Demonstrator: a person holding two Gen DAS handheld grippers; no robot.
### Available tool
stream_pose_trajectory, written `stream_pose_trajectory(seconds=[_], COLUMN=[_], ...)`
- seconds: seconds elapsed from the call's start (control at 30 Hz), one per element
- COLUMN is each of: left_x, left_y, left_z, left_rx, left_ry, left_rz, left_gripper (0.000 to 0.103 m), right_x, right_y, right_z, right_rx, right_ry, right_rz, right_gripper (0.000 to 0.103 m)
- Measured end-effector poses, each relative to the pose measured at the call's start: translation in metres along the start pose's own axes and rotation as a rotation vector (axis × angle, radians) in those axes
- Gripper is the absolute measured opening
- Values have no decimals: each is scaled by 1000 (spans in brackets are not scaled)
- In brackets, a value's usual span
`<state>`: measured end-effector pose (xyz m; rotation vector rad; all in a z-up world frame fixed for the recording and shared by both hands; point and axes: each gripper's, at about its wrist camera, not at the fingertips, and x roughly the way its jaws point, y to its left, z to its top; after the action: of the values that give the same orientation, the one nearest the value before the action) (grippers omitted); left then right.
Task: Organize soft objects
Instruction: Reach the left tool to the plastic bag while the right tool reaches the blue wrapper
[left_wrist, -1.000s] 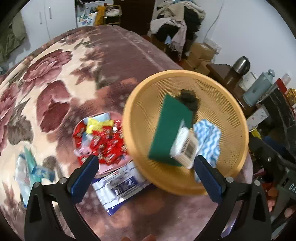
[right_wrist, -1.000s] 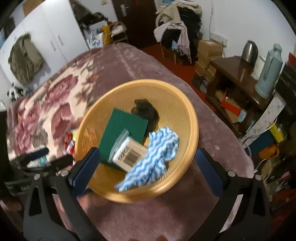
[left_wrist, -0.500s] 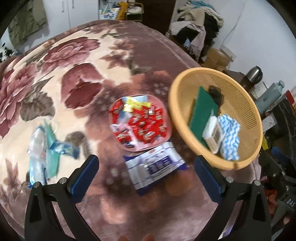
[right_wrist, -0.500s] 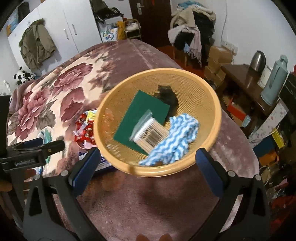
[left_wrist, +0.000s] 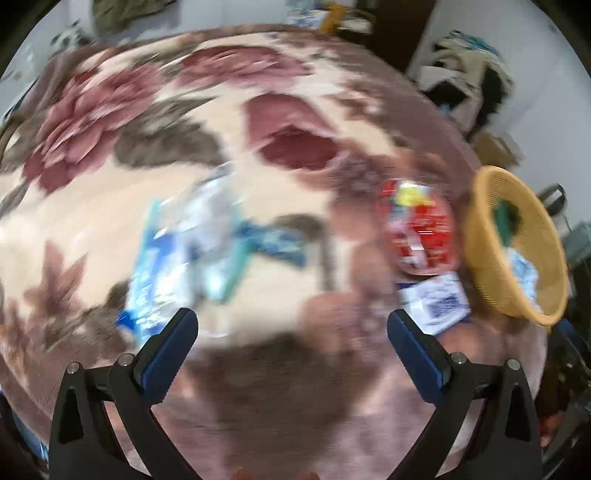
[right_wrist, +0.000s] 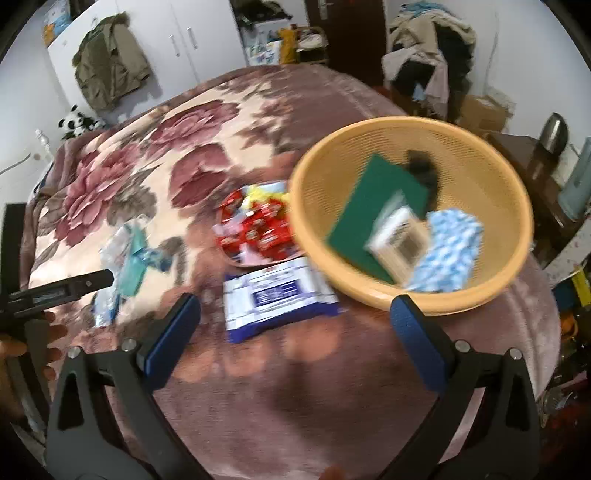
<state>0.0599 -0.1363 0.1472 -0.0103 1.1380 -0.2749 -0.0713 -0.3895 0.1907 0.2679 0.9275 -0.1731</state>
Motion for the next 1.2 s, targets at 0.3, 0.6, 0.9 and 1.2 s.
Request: stream_pose_trajectory(seconds=[0.3,0.6,0.9,1.2], left_x=[47,72,64,59], left_y=[88,141,195,233], left_z=[-14,-6,-9,-11], left_rx=[-127,-249,-300,-325], left_ry=[90,94,67,52], left_rz=[56,-37,-10,33], left_gripper=[103,70,14,12], right_x=[25,59,100,147], right_y=[52,90,144,187], right_z=[-5,-6,-1,16], right_rx=[-73,-135,-225,-356], right_ry=[45,106,151,169], right_rz=[30,53,113,101], right_gripper=[103,103,103,103])
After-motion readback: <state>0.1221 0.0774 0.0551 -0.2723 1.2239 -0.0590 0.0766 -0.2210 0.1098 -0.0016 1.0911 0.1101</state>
